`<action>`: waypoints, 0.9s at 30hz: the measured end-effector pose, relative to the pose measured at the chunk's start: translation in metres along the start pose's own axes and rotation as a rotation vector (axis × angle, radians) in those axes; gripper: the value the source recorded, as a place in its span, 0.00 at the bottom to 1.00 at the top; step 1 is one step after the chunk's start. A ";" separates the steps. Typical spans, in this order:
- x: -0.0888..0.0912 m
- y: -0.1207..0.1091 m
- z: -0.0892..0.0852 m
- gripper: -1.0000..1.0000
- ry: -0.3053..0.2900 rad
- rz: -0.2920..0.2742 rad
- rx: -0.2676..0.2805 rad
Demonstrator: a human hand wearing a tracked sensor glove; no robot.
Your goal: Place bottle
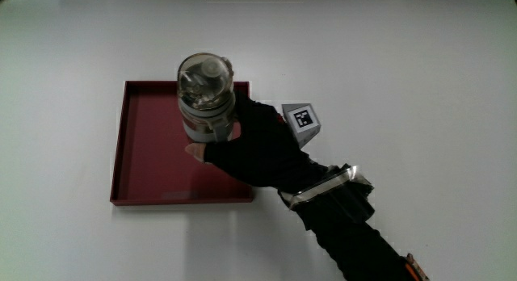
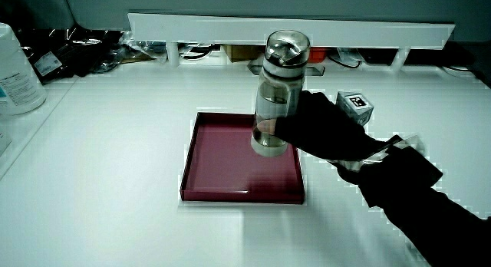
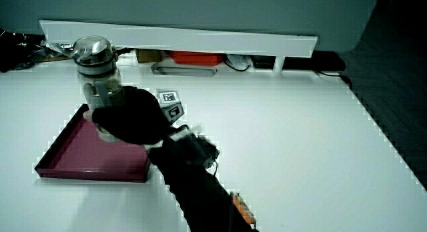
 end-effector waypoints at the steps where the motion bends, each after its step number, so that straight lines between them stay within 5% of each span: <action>1: 0.006 0.002 -0.003 0.50 -0.027 -0.012 0.002; 8: 0.031 0.001 -0.017 0.50 -0.037 -0.117 -0.015; 16: 0.050 -0.002 -0.019 0.50 0.010 -0.128 -0.004; 27: 0.049 -0.003 -0.020 0.46 -0.023 -0.138 -0.008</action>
